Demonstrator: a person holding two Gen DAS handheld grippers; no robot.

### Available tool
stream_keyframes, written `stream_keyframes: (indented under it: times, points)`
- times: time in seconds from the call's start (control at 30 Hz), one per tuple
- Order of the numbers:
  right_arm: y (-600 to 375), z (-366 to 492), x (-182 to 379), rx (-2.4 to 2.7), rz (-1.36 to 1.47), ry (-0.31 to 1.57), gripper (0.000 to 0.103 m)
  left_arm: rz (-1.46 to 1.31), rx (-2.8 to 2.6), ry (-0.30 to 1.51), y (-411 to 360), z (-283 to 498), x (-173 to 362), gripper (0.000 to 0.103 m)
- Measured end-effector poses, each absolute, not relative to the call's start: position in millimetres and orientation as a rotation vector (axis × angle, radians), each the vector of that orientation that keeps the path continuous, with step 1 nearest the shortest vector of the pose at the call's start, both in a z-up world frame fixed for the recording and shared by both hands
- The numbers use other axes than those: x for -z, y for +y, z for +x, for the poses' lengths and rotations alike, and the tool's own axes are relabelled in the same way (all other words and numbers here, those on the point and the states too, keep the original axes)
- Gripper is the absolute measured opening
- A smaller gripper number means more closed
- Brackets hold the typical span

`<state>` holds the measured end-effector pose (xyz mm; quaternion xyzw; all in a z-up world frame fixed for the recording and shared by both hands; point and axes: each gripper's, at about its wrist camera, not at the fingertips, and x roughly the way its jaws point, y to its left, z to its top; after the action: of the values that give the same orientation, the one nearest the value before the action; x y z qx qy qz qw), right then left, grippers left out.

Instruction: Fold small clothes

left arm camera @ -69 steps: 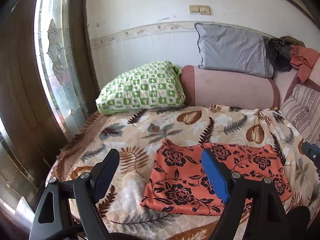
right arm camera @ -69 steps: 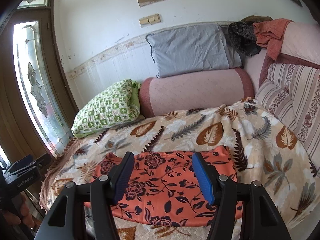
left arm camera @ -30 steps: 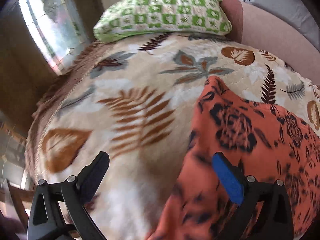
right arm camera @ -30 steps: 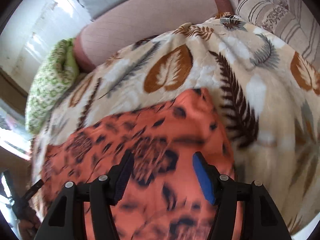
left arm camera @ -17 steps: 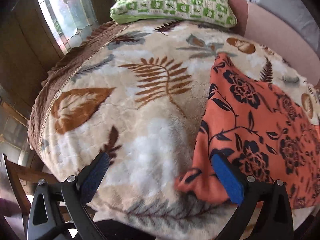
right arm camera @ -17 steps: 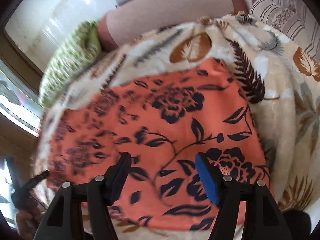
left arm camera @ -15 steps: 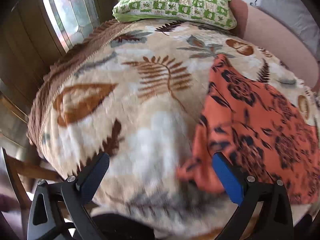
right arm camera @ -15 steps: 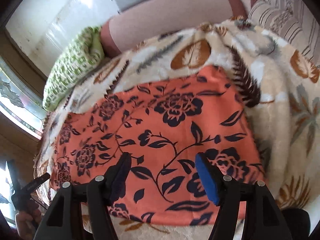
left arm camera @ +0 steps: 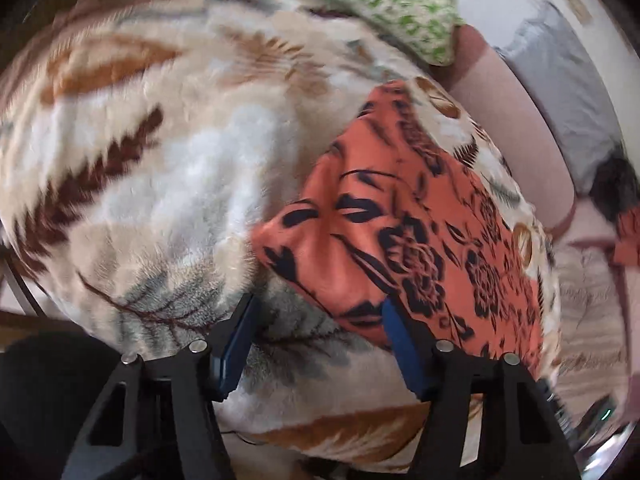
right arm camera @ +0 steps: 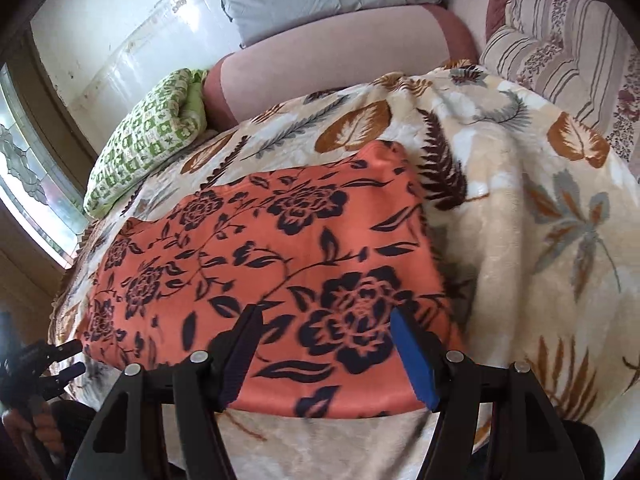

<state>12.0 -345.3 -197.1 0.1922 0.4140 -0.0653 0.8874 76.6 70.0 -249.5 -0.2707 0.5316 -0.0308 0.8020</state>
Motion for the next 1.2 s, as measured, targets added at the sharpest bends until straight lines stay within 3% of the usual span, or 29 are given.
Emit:
stream_keyframes:
  times: [0.37,0.5,0.6,0.7,0.77,0.83,0.87,1.2]
  points:
    - [-355,17,210,0.11,0.434,0.828,0.07,-0.592,0.035,1.012,67,104,250,0.062]
    - [-355,17,210,0.093,0.449,0.818,0.07,-0.567,0.058,0.985,60,108,248,0.036]
    - [-362,17,210,0.09,0.496,0.803,0.07,-0.555,0.066,0.967,56,113,250,0.036]
    - [-366,17,211,0.094,0.533,0.795,0.07,-0.595,0.08,0.953,57,111,253,0.044]
    - [-370,16,211,0.093,0.556,0.789,0.07,-0.61,0.096,0.943,58,111,251,0.044]
    - [-373,15,212,0.094,0.574,0.785,0.07,-0.544,0.079,0.949,53,112,248,0.029]
    - [-374,15,211,0.092,0.582,0.781,0.07,-0.529,0.083,0.949,52,112,245,0.028]
    - [-390,9,208,0.072,0.695,0.747,0.07,-0.292,0.275,0.774,-26,99,150,0.022]
